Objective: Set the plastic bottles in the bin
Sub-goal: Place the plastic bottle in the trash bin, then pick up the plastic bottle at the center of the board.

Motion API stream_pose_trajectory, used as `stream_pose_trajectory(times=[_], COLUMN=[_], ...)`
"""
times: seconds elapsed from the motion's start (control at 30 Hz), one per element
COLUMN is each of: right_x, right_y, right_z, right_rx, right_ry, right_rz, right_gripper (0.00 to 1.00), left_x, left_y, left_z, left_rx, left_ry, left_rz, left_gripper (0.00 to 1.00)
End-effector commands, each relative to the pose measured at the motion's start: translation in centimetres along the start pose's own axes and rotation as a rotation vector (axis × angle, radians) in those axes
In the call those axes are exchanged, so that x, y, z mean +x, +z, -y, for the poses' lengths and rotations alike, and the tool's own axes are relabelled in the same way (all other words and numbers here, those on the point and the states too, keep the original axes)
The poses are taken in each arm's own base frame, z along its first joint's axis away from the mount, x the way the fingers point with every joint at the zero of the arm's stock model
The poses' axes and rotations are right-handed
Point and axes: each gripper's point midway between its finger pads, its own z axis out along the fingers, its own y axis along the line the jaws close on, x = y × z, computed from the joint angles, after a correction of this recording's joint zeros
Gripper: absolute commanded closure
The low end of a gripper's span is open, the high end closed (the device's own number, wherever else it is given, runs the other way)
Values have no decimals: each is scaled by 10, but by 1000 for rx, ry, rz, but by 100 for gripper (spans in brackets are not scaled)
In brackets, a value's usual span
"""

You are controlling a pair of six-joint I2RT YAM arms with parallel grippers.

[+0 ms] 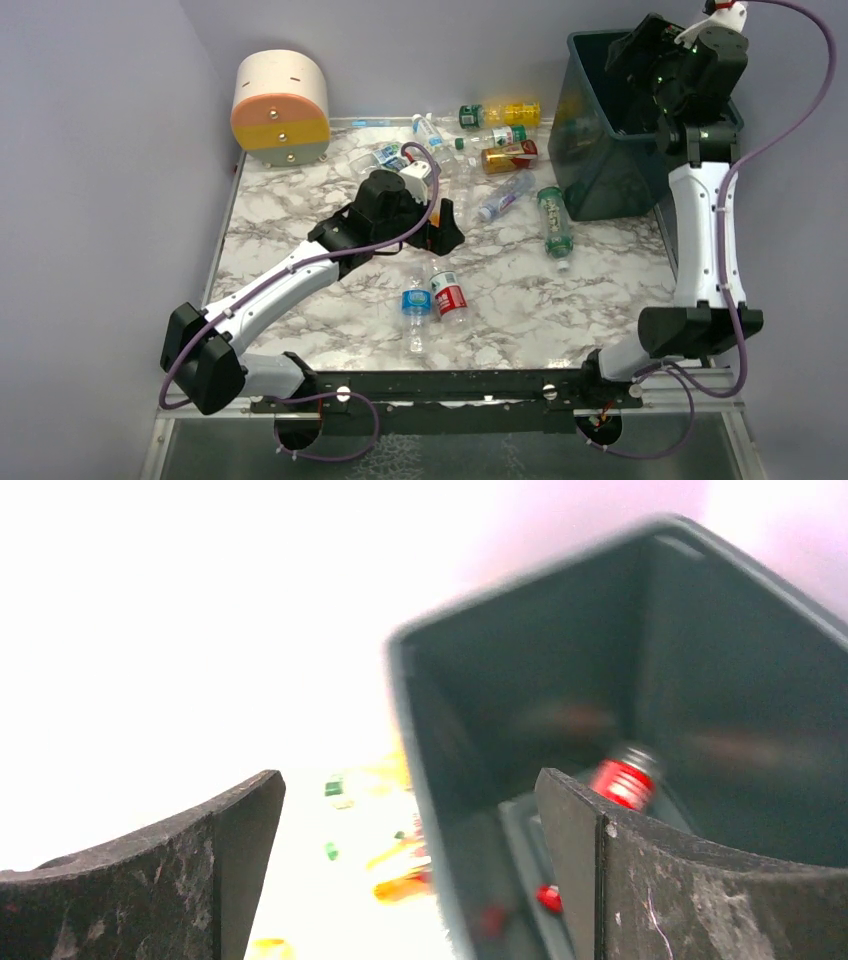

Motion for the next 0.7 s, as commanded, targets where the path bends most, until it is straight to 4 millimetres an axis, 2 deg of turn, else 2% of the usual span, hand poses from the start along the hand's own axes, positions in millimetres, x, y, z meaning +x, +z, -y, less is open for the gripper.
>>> stream_pose_trajectory(times=[0.0, 0.1, 0.17, 0.27, 0.37, 0.47, 0.67], right_x=[-15, 14, 40, 82, 132, 171, 227], right_y=[-56, -80, -100, -127, -144, -151, -154], right_z=[-99, -150, -184, -213, -224, -221, -203], right_rx=[-364, -505, -594, -676, -730, -727, -694], right_ry=[-26, -67, -96, -104, -84, -80, -94], right_rz=[19, -56, -114, -210, -340, -435, -553], right_gripper=[1, 1, 1, 1, 1, 1, 1], left_x=[2, 15, 22, 36, 55, 73, 119], left_y=[1, 0, -4, -14, -27, -42, -62], left_z=[-10, -15, -18, -21, -28, -38, -44], left_rx=[-73, -102, -125, -153, -215, -288, -351], left_ry=[-58, -98, -124, -166, -205, -240, -342], left_rz=[-29, -74, -95, -139, -199, -241, -319], left_gripper=[1, 1, 1, 1, 1, 1, 6])
